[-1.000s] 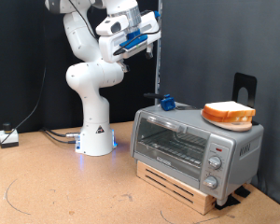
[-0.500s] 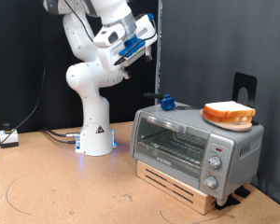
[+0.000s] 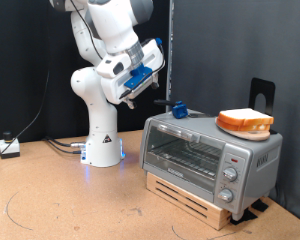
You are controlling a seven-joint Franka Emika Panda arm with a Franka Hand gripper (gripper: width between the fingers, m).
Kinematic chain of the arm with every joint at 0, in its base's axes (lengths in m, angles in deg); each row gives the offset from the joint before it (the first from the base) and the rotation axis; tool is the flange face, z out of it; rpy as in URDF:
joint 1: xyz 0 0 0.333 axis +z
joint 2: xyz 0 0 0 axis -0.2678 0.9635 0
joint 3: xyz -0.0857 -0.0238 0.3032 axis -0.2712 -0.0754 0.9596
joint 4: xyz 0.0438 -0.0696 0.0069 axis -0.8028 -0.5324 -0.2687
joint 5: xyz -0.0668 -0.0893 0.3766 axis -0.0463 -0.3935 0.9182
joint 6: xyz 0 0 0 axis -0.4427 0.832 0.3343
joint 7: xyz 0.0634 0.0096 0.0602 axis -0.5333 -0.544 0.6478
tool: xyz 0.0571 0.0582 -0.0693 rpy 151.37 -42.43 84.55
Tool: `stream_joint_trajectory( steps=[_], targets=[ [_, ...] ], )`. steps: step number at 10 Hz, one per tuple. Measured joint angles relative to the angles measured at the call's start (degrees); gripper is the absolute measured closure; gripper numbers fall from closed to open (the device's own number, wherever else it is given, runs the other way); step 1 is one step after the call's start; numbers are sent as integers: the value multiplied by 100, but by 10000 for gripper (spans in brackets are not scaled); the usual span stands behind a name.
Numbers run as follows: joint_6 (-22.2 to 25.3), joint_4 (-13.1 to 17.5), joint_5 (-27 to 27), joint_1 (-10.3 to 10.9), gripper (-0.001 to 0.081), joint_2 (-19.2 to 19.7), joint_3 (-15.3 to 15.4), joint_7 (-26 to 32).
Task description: Make a piece of toast with the oven
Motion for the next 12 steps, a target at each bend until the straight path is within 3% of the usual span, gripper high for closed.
stream_joint_trajectory(
  steps=[1, 3, 4, 7, 9, 12],
  targets=[
    [0, 0, 0, -1, -1, -1, 0, 0],
    [848, 116, 175, 70, -1, 79, -147, 376],
    [828, 44, 159, 73, -1, 101, -121, 409],
    [-521, -708, -44, 69, -1, 142, 209, 244],
    [-1046, -1063, 6, 113, -1, 280, 385, 238],
    [-1696, -1333, 194, 161, -1, 543, 580, 161]
  ],
)
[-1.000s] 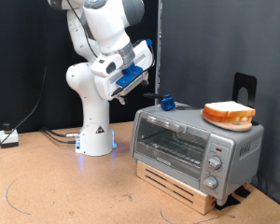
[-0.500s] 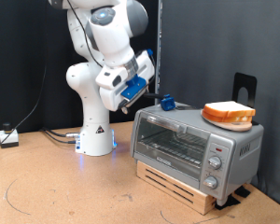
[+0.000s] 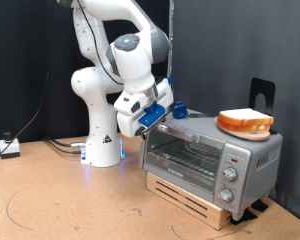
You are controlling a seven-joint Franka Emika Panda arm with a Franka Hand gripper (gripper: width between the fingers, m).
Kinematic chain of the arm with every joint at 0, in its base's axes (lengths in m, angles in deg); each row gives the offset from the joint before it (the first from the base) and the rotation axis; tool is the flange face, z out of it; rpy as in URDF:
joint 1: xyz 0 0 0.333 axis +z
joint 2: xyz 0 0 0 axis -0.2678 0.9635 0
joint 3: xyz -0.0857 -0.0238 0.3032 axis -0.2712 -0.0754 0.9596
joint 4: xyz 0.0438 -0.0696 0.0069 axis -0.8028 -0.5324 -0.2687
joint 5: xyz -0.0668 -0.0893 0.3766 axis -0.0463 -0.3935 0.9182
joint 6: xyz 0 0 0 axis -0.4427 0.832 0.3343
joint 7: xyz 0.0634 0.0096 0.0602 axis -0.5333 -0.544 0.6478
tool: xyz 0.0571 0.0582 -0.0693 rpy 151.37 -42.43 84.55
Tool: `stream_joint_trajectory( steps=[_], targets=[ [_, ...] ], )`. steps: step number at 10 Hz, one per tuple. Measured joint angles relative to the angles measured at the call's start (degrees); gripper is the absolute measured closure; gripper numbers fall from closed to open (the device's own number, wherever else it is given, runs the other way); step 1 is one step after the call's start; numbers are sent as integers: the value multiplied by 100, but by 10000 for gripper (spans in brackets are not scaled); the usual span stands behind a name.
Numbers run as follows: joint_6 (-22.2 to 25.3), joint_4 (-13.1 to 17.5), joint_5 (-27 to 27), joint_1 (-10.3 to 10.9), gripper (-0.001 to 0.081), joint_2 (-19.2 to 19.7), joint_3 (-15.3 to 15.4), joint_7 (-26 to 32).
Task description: Make a piece of toast with the oven
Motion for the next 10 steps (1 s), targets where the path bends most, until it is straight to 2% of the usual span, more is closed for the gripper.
stream_joint_trajectory(
  steps=[2, 5, 7, 10],
  targets=[
    [-134, 14, 68, -5, -1, 78, 17, -1],
    [-246, 146, -48, -222, -1, 263, -67, -120],
    [-377, 308, -113, -388, -1, 549, -149, -125],
    [-682, 526, -131, -445, -1, 1159, -243, -106]
  ],
)
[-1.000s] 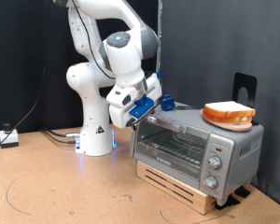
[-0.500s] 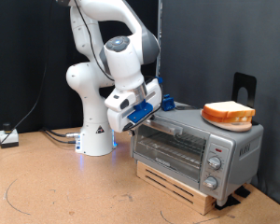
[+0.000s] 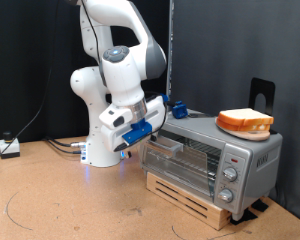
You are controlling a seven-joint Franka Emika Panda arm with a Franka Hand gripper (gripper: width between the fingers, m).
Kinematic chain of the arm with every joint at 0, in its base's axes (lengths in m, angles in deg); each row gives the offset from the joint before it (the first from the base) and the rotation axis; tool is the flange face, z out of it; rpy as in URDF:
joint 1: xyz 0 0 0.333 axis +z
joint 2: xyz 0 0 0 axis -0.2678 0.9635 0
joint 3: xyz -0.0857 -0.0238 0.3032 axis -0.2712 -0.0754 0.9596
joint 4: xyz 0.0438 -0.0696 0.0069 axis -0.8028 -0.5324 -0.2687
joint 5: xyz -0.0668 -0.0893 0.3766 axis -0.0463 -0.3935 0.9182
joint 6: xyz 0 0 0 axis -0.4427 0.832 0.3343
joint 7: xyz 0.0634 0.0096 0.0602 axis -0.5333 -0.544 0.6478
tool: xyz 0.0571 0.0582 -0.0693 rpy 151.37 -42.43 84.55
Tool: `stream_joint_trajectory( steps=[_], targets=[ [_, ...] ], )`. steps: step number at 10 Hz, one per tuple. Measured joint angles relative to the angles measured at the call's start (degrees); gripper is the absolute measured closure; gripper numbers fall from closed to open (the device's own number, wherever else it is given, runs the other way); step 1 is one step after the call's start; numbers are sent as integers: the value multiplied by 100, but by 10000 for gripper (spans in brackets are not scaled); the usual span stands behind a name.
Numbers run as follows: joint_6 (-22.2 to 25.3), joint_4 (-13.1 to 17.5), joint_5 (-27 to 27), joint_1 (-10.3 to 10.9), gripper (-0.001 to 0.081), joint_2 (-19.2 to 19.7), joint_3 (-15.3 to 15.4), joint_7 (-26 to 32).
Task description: Make a piece of toast with the oven
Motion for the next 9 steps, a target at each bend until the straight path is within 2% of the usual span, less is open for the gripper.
stream_joint_trajectory(
  steps=[4, 6, 9],
  targets=[
    [-212, 325, 188, -3, -1, 660, -84, 245],
    [-168, 498, 434, -3, -1, 819, -115, 482],
    [-88, 679, 485, -9, -1, 950, -119, 519]
  ],
)
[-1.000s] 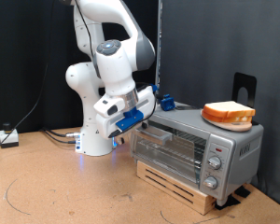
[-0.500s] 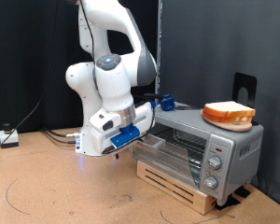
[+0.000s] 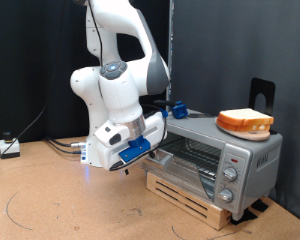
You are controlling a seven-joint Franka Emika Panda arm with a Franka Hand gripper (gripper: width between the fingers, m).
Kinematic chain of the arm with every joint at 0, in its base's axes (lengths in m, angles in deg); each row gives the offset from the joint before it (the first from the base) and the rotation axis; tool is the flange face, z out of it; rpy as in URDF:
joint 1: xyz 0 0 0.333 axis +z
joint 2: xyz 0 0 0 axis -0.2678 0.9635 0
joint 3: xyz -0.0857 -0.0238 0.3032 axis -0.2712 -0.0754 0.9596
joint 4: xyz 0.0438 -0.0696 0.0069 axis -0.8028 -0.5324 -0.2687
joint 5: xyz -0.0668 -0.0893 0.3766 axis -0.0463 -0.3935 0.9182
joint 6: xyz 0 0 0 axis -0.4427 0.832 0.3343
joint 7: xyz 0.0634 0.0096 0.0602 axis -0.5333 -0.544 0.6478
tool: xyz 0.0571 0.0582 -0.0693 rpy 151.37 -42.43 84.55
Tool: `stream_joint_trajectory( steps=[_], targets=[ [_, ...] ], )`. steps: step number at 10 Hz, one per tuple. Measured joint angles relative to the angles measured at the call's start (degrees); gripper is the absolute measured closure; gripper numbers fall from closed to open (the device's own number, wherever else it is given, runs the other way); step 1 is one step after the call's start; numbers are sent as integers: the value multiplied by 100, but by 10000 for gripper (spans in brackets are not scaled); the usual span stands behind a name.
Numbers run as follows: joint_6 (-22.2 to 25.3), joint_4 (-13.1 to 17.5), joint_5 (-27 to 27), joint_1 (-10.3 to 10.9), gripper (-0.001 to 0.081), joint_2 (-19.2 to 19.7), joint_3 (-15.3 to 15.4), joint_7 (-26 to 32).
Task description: Make a piece of toast with the oven
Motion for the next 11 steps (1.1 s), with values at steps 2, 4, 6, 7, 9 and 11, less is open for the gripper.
stream_joint_trajectory(
  steps=[2, 4, 6, 7, 9, 11],
  targets=[
    [-112, 26, -81, -29, -1, 91, -4, -70],
    [-493, 61, -324, -96, -1, 419, -46, -298],
    [-576, 236, -285, -185, -1, 814, -83, -287],
    [-622, 323, -207, -225, -1, 975, -85, -267],
    [-743, 524, -2, -265, -1, 1357, -76, -153],
    [-787, 664, 127, -289, -1, 1634, -63, -23]
  ],
)
